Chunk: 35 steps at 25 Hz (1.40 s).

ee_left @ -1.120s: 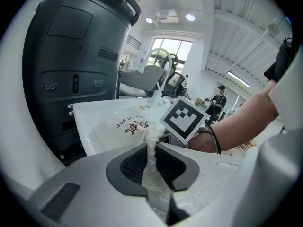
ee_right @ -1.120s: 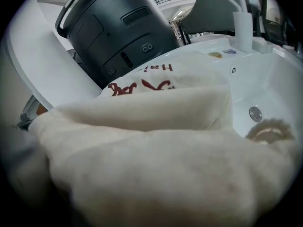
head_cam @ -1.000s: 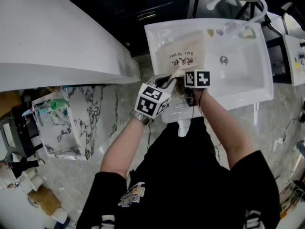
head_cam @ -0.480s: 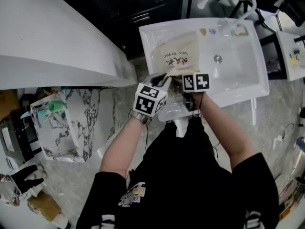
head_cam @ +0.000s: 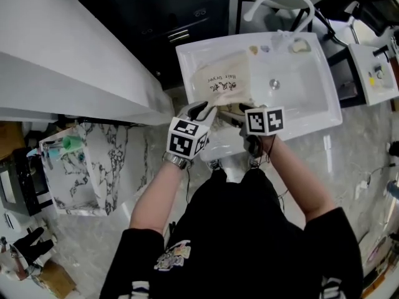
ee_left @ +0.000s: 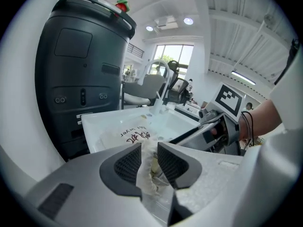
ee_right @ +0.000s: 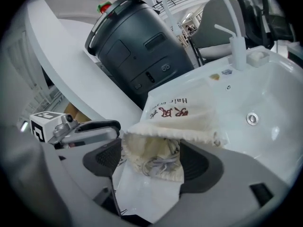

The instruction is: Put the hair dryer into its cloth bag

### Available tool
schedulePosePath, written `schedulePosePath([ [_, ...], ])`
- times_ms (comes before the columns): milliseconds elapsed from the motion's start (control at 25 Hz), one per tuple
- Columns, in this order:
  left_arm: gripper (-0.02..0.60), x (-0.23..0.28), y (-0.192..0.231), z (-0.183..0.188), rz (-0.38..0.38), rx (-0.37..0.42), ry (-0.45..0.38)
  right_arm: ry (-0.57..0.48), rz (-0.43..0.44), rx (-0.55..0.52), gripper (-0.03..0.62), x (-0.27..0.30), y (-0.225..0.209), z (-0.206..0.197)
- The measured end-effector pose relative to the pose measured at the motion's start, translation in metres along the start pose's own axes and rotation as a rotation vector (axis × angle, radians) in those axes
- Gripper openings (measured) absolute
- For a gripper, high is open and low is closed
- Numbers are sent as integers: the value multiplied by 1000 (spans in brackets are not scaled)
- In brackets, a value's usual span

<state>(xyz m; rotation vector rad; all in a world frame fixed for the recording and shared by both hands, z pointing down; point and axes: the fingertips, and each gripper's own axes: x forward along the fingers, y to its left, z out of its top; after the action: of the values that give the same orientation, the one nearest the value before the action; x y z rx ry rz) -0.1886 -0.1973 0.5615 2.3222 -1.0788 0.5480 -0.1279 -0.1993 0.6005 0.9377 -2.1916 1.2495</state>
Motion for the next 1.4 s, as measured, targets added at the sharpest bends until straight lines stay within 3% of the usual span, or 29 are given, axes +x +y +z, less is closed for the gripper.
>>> schedulePosePath([
  [200, 95, -21, -14, 21, 41, 6, -60, -67, 82, -82, 388, -40, 18, 16],
  [360, 101, -41, -31, 43, 90, -13, -145, -235, 210, -224, 376, -86, 45, 46],
  [440, 105, -51, -45, 58, 116, -14, -197, -325, 232, -321, 337, -117, 56, 65],
  [480, 107, -56, -53, 65, 128, -14, -223, -374, 222, -366, 296, -134, 58, 75],
  [560, 110, -65, -74, 77, 149, -12, -274, -476, 176, -454, 94, -169, 57, 90],
  [640, 110, -74, -96, 85, 173, 0, -313, -551, 150, -523, -1, -201, 54, 97],
  [1000, 97, -99, -180, 83, 305, 24, -400, -585, 270, -551, -3, -275, 46, 74],
  [1200, 13, -116, -218, 64, 380, 13, -423, -569, 324, -560, -3, -298, 44, 47],
  [1400, 5, -124, -253, 45, 436, -4, -417, -521, 381, -571, -3, -311, 45, 22],
])
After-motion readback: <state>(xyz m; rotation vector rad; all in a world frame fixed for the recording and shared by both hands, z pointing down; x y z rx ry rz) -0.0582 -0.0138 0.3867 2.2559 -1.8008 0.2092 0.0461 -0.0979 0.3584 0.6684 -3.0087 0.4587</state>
